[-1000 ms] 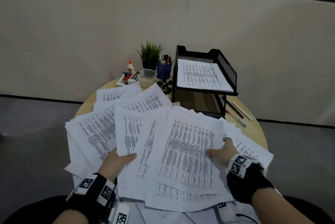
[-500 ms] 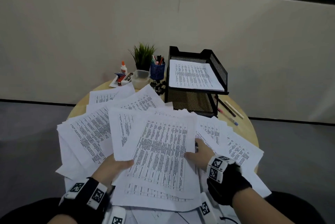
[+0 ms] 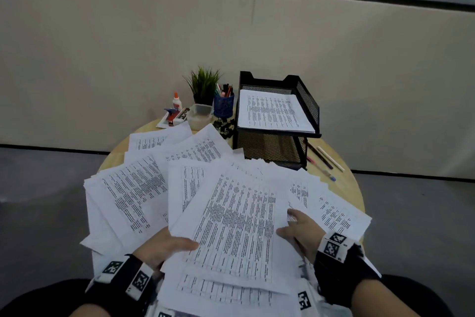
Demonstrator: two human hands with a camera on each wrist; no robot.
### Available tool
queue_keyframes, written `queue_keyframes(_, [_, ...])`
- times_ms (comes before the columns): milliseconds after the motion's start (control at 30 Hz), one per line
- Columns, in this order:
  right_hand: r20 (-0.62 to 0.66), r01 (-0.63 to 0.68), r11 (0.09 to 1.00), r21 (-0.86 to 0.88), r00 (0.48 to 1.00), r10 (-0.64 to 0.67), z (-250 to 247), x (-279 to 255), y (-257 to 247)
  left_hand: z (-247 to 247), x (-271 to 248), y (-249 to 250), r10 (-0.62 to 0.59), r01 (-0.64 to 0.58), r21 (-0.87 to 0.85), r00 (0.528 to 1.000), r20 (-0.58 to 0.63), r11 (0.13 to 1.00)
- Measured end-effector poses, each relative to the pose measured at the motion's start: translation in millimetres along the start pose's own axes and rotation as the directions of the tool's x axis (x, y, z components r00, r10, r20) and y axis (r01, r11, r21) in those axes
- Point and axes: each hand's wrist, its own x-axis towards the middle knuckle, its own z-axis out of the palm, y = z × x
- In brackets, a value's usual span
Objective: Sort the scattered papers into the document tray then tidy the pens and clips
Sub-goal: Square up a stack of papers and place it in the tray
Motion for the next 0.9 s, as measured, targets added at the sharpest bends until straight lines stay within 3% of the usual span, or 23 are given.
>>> queue_keyframes(100, [0.033,0.067,0.997,-0.042,0.997,-0.066,-3,-5,-1,3,0,1,-0.043,0.045,-0.147,0.999,0.019,0.988])
queue_keyframes(167, [0.030,0.113,0.987,-0.115,0.993,-0.110,-4,-8,-4,5,2,1,-0.066,0.054,-0.271,0.997,-0.035,0.961])
queue_keyframes(300, [-0.005,0.148,0.927,-0.344,0.987,-0.160,-3,-11,-19,5,6,-3,-0.033,0.013,-0.121,0.985,-0.168,0.993])
queue_keyframes(433, [-0.219,-0.001,0.891,-0.455,0.969,-0.111,-21,6,-24,-2,9,-10,-0.051,0.010,-0.151,0.960,-0.276,0.988])
queue_keyframes(533, [-0.231,-0.121,0.799,-0.589,0.973,-0.023,-29,15,-20,-6,10,-10,-0.039,-0.027,-0.170,0.927,-0.374,0.985])
queue_keyframes(600, [-0.232,-0.145,0.694,-0.706,0.972,-0.033,-28,16,-21,-7,10,-12,-0.016,-0.057,-0.168,0.915,-0.404,0.984])
queue_keyframes(667, [-0.223,-0.136,0.648,-0.749,0.973,-0.053,-28,14,-22,-6,11,-14,-0.012,-0.066,-0.165,0.903,-0.430,0.984])
queue_keyframes(833, [-0.138,-0.141,0.745,-0.651,0.988,0.067,-27,14,-27,0,16,-17,-0.004,-0.080,-0.176,0.903,-0.431,0.981])
queue_keyframes(900, [-0.162,-0.158,0.717,-0.679,0.985,0.063,-24,12,-29,4,16,-18,-0.001,-0.084,-0.174,0.899,-0.437,0.981])
